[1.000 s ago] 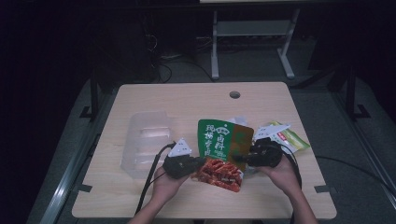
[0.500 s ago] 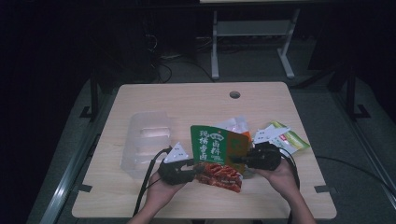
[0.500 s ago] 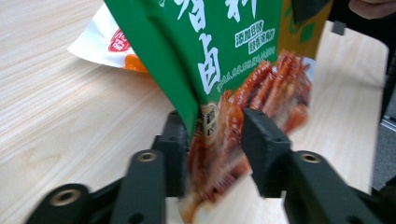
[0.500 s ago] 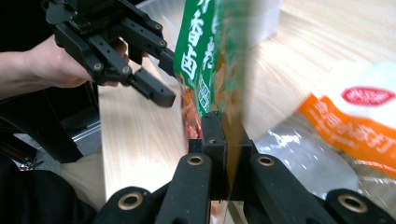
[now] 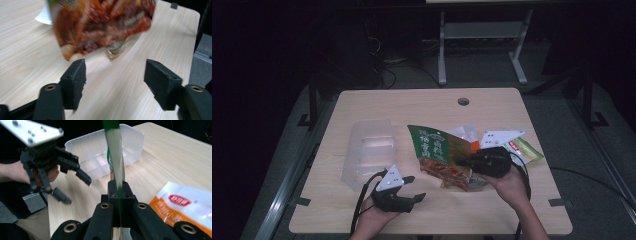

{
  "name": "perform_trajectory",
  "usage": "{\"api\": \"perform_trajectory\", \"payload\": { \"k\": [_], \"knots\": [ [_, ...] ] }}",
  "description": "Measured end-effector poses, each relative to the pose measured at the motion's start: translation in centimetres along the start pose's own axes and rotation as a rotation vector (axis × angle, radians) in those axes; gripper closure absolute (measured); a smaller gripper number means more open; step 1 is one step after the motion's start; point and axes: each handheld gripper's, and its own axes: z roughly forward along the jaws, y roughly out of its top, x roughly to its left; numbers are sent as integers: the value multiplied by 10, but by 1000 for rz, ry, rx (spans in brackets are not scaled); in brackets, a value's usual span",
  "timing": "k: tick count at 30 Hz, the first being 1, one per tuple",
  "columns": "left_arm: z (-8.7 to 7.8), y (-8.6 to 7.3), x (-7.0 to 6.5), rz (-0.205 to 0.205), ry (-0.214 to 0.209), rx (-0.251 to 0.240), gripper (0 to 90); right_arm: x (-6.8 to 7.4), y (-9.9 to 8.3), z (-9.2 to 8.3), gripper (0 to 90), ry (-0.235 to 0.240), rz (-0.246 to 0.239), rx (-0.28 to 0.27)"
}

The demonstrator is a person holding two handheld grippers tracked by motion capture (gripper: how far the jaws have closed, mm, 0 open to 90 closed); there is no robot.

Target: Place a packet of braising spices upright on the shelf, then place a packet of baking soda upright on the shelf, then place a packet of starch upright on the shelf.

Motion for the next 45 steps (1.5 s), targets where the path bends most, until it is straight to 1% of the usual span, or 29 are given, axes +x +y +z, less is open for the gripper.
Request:
{"api": "perform_trajectory", "payload": {
  "k": [1,2,4,6,7,11,14,17,21,28,29,32,38,40,43,44,45],
  "knots": [
    [1,-1,-1,11,4,-1,308,0,4,0,899,-2,-7,1],
    [2,-2,-2,16,0,6,296,1,8,0,899,-6,-11,-6],
    [3,-3,-2,19,-15,7,282,-1,17,-1,899,-11,-21,-16],
    [4,-3,-3,22,-22,4,276,-4,23,-2,899,-14,-18,-22],
    [4,-2,-3,29,-20,5,276,-5,26,-2,899,-14,-19,-23],
    [4,-3,-4,28,-19,6,274,-9,34,1,899,-27,-24,-5],
    [4,-3,-5,31,-19,4,273,-10,36,3,899,-30,-24,0],
    [3,-3,-5,29,-19,3,273,-12,36,5,898,-21,-17,0],
    [4,-4,-6,40,-24,10,273,-11,36,7,899,-18,-18,4],
    [5,-4,-8,45,-33,16,271,-12,38,8,898,-7,-17,6],
    [5,-4,-7,47,-35,16,271,-13,40,8,899,-7,-20,13],
    [4,-4,-6,35,-45,11,271,-14,43,8,898,-5,-20,5],
    [4,-4,-8,39,-48,12,267,-15,52,9,899,-6,-28,-5],
    [4,-4,-9,34,-54,14,268,-15,58,12,898,-2,-25,-10],
    [4,-5,-9,25,-53,8,268,-15,66,17,898,5,-39,-11],
    [4,-5,-9,25,-53,8,267,-15,66,17,898,5,-39,-11],
    [3,-5,-8,36,-50,13,267,-14,68,18,898,8,-40,-10]
  ]
}}
